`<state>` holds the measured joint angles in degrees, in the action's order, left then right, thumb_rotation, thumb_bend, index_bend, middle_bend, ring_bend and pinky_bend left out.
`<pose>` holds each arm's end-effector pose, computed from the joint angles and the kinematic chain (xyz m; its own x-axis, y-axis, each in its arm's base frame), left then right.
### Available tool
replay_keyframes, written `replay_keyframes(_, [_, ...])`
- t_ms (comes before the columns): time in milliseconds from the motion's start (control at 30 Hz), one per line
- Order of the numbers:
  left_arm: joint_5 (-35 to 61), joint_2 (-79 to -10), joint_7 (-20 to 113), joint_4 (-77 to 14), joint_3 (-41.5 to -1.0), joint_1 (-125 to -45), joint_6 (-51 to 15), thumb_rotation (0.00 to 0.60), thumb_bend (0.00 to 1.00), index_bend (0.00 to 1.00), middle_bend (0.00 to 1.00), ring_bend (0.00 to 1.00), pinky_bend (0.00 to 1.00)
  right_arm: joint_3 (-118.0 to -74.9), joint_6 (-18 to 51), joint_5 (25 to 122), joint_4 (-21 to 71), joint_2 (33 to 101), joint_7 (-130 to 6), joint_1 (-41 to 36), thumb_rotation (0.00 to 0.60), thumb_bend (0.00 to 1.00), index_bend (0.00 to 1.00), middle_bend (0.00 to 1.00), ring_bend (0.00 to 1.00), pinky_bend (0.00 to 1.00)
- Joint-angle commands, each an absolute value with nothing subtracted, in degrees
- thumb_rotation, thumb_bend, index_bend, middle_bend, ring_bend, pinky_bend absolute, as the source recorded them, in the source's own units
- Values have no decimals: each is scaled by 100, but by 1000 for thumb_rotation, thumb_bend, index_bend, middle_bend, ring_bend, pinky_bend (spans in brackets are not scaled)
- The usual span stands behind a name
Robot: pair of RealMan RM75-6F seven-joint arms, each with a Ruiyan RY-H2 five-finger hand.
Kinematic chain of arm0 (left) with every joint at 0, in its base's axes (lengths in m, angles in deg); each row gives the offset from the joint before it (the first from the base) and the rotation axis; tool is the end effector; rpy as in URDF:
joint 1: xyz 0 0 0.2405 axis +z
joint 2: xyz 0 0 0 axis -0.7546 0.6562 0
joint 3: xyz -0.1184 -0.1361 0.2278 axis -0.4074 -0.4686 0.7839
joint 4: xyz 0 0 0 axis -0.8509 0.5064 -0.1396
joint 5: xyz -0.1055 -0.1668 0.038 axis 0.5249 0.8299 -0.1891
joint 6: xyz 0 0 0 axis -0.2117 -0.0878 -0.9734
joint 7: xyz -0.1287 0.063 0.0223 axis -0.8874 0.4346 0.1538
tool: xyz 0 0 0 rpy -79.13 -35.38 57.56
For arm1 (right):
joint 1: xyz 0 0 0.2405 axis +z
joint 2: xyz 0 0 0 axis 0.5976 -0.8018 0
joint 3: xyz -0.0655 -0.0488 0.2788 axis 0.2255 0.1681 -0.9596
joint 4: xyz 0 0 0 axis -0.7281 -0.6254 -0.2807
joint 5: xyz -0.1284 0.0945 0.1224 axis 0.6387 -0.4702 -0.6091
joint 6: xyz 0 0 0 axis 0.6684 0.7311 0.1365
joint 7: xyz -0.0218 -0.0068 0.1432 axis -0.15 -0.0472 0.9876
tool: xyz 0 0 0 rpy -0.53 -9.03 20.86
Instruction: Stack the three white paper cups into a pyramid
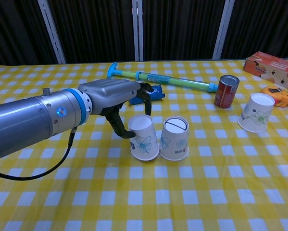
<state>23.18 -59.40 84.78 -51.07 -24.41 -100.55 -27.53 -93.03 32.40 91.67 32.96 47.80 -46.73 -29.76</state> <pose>-0.0799 0.3375 -0.0685 0.5178 0.3165 0.7948 0.7941 -0.5235 -0.3089 -0.3740 -0.2131 0.2073 0.2595 0.0294 0.9653 -0.9641 0.0656 0.2572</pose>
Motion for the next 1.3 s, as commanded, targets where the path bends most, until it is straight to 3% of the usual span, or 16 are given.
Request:
replay_keyframes(33, [2331, -5970, 8448, -5070, -2392, -10081, -2763, 600, 361, 385, 0, 0, 0, -9308, 3234, 9152, 3287, 4780, -4670, -2979, 600, 76, 93, 0, 0, 0])
replay_keyframes(233, [2010, -5841, 8131, -5192, -2288, -9944, -2573, 600, 217, 92, 0, 0, 0, -9313, 3188, 9112, 3265, 4794, -4718, -2973, 600, 76, 93, 0, 0, 0])
replay_keyframes(333, [1747, -5642, 7909, -5367, -2232, -9777, -2359, 600, 211, 49, 0, 0, 0, -9312, 3171, 9095, 3251, 4815, -4758, -2972, 600, 76, 91, 0, 0, 0])
replay_keyframes(567, [973, -4977, 7388, -5752, -1928, -9192, -1652, 600, 210, 39, 0, 0, 0, -9315, 3129, 9057, 3211, 4874, -4878, -2954, 600, 76, 92, 0, 0, 0])
replay_keyframes(733, [55, -4064, 6866, -5902, -1349, -8345, -650, 600, 209, 32, 0, 0, 0, -9344, 3039, 9033, 3217, 4951, -5125, -2860, 600, 76, 157, 0, 0, 0])
replay_keyframes(900, [-639, -3332, 6089, -5698, -861, -7548, 209, 600, 210, 28, 0, 0, 0, -9492, 2778, 9072, 3644, 4890, -5627, -2514, 600, 76, 159, 0, 0, 0])
replay_keyframes(1300, [-1042, -3006, 5262, -5428, -869, -7129, 384, 600, 209, 24, 0, 0, 0, -9912, 1503, 8334, 4611, 4758, -6839, -1502, 600, 80, 207, 0, 0, 0])
